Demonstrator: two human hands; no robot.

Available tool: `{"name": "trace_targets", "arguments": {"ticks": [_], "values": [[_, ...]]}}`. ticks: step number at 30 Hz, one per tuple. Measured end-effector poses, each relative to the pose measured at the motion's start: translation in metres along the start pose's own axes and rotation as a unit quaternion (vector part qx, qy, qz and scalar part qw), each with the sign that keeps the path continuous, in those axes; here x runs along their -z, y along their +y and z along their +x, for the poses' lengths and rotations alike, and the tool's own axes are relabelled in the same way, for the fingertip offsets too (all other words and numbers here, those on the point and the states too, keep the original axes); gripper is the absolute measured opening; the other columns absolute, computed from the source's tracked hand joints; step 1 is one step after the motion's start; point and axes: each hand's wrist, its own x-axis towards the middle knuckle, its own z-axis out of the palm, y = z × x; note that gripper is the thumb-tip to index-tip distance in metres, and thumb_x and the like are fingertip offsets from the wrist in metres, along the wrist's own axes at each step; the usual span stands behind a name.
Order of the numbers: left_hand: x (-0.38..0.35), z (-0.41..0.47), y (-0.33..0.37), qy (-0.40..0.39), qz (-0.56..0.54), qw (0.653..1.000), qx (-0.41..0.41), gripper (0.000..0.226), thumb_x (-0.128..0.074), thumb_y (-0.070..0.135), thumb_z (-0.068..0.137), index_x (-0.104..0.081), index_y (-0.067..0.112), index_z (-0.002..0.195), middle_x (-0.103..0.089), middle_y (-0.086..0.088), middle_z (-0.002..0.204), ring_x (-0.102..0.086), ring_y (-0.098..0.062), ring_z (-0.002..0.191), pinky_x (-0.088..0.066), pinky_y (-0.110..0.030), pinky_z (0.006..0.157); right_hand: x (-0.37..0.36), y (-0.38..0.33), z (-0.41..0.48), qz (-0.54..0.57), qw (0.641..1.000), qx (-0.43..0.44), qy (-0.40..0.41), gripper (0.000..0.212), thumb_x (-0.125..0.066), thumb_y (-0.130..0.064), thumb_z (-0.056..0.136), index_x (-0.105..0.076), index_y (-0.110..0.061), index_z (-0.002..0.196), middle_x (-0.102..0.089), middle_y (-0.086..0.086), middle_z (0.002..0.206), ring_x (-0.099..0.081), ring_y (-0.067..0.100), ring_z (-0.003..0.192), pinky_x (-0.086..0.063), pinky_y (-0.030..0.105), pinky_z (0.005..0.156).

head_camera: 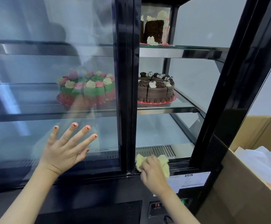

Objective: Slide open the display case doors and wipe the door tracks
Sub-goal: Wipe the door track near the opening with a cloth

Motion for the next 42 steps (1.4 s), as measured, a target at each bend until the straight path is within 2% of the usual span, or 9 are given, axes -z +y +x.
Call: {"name": "trace_targets", "arguments": {"ticks": [5, 9, 15, 20, 25, 29, 32, 36, 42], "values": [[-0.001, 0.000, 0.000, 0.003, 0.004, 1.000, 0.001, 0.064, -0.044, 0.041, 0.084, -0.029, 0.027, 0.145, -0.018, -0.004, 0.155, -0.014, -0.028, 0.142, -0.005, -0.052, 0.113, 0.035, 0.056, -0.005, -0.042, 0.992, -0.099, 0.067, 0.028, -0.033, -0.012, 0.069, -0.058, -0.006, 0.056, -0.051, 0.003, 0.061, -0.049, 0.025, 0.066, -0.042, 0.033, 0.063], [-0.001, -0.001, 0.001, 0.002, 0.003, 1.000, 0.003, 0.060, -0.041, 0.040, 0.087, -0.030, 0.027, 0.144, -0.019, -0.004, 0.155, -0.014, -0.029, 0.142, -0.005, -0.052, 0.112, 0.029, 0.039, -0.007, -0.026, 0.985, -0.141, 0.096, 0.031, -0.033, -0.012, 0.072, -0.058, -0.003, 0.057, -0.051, 0.005, 0.066, -0.046, 0.021, 0.063, -0.033, 0.026, 0.064], [-0.001, -0.001, 0.001, 0.002, 0.003, 1.000, 0.006, 0.055, -0.035, 0.041, 0.092, -0.029, 0.027, 0.145, -0.019, -0.004, 0.155, -0.014, -0.029, 0.142, -0.004, -0.052, 0.113, -0.011, -0.035, 0.003, 0.001, 0.997, -0.068, 0.031, 0.026, -0.037, -0.014, 0.070, -0.061, -0.009, 0.063, -0.060, -0.001, 0.075, -0.049, 0.018, 0.073, -0.039, 0.027, 0.067], [0.000, -0.002, 0.000, 0.000, 0.004, 1.000, 0.003, 0.056, -0.035, 0.040, 0.092, -0.029, 0.026, 0.146, -0.019, -0.004, 0.155, -0.013, -0.029, 0.142, -0.004, -0.052, 0.113, 0.002, -0.004, -0.001, -0.036, 0.998, 0.034, -0.043, 0.016, -0.043, -0.020, 0.075, -0.056, -0.012, 0.070, -0.057, -0.002, 0.077, -0.037, 0.013, 0.076, -0.032, 0.025, 0.068], [-0.001, -0.001, 0.000, 0.002, 0.001, 1.000, 0.002, 0.056, -0.035, 0.040, 0.093, -0.028, 0.025, 0.146, -0.019, -0.005, 0.155, -0.013, -0.030, 0.142, -0.004, -0.052, 0.113, 0.038, 0.067, -0.010, -0.050, 0.995, -0.085, 0.030, 0.026, -0.038, -0.021, 0.076, -0.057, -0.008, 0.063, -0.053, 0.000, 0.068, -0.041, 0.015, 0.071, -0.041, 0.030, 0.063], [0.000, -0.001, 0.000, 0.003, -0.002, 1.000, 0.002, 0.056, -0.035, 0.040, 0.093, -0.028, 0.025, 0.146, -0.020, -0.006, 0.154, -0.014, -0.030, 0.142, -0.004, -0.052, 0.113, 0.033, 0.054, -0.006, -0.029, 0.985, -0.150, 0.081, 0.033, -0.042, -0.026, 0.078, -0.060, -0.005, 0.060, -0.054, 0.001, 0.066, -0.047, 0.020, 0.066, -0.044, 0.033, 0.060], [0.000, 0.000, 0.000, 0.003, -0.002, 1.000, 0.001, 0.055, -0.035, 0.039, 0.093, -0.028, 0.024, 0.146, -0.019, -0.006, 0.154, -0.014, -0.031, 0.142, -0.004, -0.052, 0.113, 0.010, 0.012, 0.000, -0.009, 0.992, -0.111, 0.065, 0.033, -0.043, -0.023, 0.078, -0.068, -0.004, 0.068, -0.066, 0.005, 0.082, -0.060, 0.023, 0.079, -0.049, 0.034, 0.078], [0.000, -0.001, 0.000, 0.002, 0.000, 1.000, 0.001, 0.056, -0.036, 0.039, 0.093, -0.028, 0.024, 0.146, -0.020, -0.006, 0.154, -0.014, -0.031, 0.142, -0.004, -0.052, 0.113, -0.011, -0.034, 0.004, 0.004, 0.999, -0.053, -0.008, 0.043, -0.038, -0.013, 0.074, -0.072, -0.004, 0.098, -0.068, 0.006, 0.109, -0.063, 0.024, 0.102, -0.031, 0.026, 0.103], [-0.001, -0.003, -0.001, -0.004, 0.006, 1.000, -0.003, 0.055, -0.035, 0.039, 0.093, -0.028, 0.024, 0.146, -0.020, -0.006, 0.154, -0.013, -0.031, 0.142, -0.004, -0.052, 0.113, 0.008, -0.003, -0.004, -0.096, 0.992, 0.060, -0.054, 0.037, -0.042, -0.030, 0.087, -0.072, -0.019, 0.107, -0.068, -0.004, 0.115, -0.061, 0.021, 0.112, -0.047, 0.044, 0.095]]}}
